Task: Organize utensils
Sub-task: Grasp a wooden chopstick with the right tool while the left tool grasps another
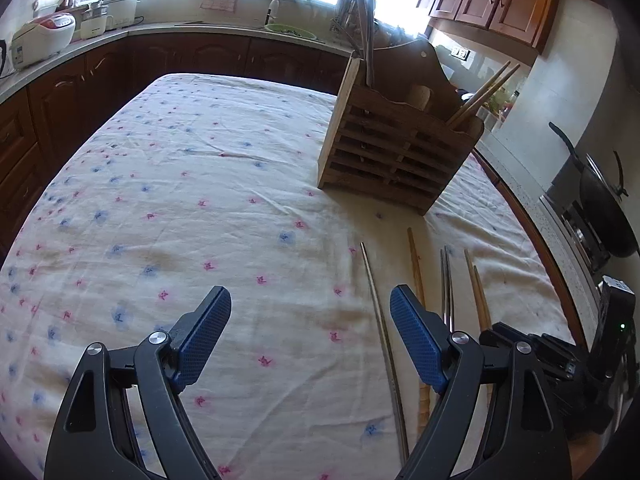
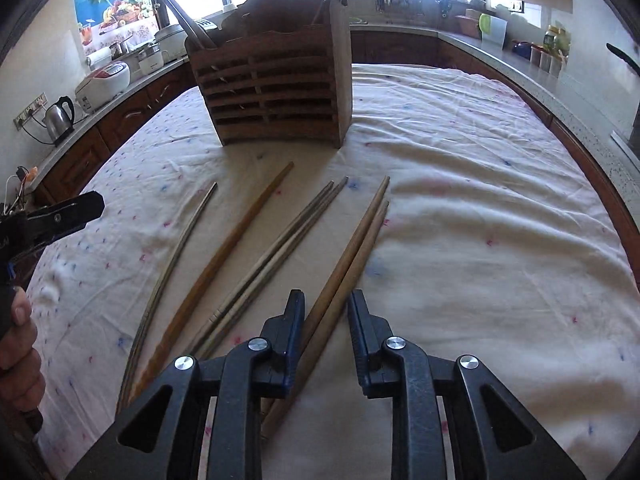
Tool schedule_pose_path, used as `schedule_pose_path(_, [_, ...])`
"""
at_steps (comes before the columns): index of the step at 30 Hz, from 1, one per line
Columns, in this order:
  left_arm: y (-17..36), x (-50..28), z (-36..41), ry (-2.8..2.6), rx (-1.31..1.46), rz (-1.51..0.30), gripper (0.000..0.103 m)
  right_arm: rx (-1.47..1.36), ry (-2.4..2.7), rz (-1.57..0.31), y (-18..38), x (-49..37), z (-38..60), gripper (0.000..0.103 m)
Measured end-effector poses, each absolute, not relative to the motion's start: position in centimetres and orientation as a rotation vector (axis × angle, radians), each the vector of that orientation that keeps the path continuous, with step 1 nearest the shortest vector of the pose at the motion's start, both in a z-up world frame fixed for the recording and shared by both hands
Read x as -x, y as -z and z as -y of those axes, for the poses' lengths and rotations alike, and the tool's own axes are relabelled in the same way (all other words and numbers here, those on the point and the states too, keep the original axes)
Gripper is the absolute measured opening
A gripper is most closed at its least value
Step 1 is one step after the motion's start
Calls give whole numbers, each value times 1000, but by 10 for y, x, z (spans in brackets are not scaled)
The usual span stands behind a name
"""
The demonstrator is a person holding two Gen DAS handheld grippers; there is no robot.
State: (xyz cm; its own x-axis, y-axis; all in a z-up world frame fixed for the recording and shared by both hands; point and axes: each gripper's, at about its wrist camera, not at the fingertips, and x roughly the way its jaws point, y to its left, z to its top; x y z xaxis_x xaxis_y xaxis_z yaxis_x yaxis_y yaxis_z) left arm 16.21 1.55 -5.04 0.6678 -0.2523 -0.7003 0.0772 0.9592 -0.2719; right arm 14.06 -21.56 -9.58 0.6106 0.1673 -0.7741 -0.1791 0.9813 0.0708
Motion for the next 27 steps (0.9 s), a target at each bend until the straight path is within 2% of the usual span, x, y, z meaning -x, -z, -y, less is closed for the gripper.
schedule_pose_path(3, [51, -167, -2, 212, 196, -833, 84, -36, -193, -909, 93, -135, 234, 22])
schedule_pose_path(6, [48, -175, 17, 235, 143, -841, 84, -124, -185, -886, 84, -136, 250, 27])
schedule_pose_path(11, [46, -198, 47, 265, 59, -863, 83, -177, -169, -837, 70, -157, 254, 23])
schedule_pose_path(13, [46, -209, 56, 275, 39, -880, 77, -189, -175, -830, 66, -170, 253, 18])
schedule_pose_path(15, [48, -218, 64, 294, 29, -896, 67, -176, -173, -832, 65, -184, 249, 15])
schedule_pose_path(18, [52, -229, 75, 312, 4, -918, 63, -161, -163, -884, 72, -204, 244, 8])
schedule_pose_path(22, [62, -239, 93, 347, -39, -958, 55, -121, -129, -900, 81, -212, 242, 7])
schedule_pose_path(25, [76, -245, 105, 353, -77, -1005, 41, -167, -154, -904, 85, -214, 248, 7])
schedule_pose_path(27, [78, -243, 112, 340, -124, -978, 40, -161, -154, -902, 85, -213, 247, 8])
